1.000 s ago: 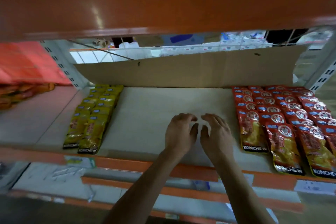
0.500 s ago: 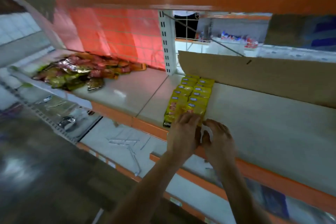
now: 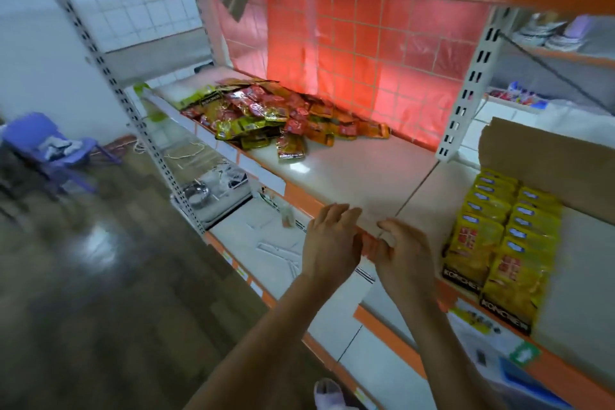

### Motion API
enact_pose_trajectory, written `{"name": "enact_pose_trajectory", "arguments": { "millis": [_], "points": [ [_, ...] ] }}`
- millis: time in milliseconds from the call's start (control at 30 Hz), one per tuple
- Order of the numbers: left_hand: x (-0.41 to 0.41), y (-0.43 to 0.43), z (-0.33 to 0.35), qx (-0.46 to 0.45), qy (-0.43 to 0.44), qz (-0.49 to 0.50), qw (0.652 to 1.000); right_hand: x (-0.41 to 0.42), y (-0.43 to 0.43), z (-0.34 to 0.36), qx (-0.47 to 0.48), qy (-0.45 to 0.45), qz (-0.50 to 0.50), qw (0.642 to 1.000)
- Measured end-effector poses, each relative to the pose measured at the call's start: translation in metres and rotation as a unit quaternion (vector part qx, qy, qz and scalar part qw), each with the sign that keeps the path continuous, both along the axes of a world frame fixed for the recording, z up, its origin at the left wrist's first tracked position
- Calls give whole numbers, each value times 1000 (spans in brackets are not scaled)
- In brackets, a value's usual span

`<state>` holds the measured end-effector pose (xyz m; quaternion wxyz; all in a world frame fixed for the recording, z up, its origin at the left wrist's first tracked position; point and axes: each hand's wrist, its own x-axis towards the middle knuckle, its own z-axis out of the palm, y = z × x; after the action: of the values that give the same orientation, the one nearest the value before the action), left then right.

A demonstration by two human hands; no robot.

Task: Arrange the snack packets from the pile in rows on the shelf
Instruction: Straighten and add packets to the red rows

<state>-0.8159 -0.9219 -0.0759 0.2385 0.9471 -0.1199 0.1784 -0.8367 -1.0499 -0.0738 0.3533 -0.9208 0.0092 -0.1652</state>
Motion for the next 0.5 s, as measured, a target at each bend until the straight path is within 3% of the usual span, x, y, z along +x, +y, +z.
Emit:
{"name": "enact_pose_trajectory", "arguments": {
  "millis": [500],
  "points": [
    [187,114,6,19,3,100,995,210,111,6,-6,8,8,1000]
  ]
}}
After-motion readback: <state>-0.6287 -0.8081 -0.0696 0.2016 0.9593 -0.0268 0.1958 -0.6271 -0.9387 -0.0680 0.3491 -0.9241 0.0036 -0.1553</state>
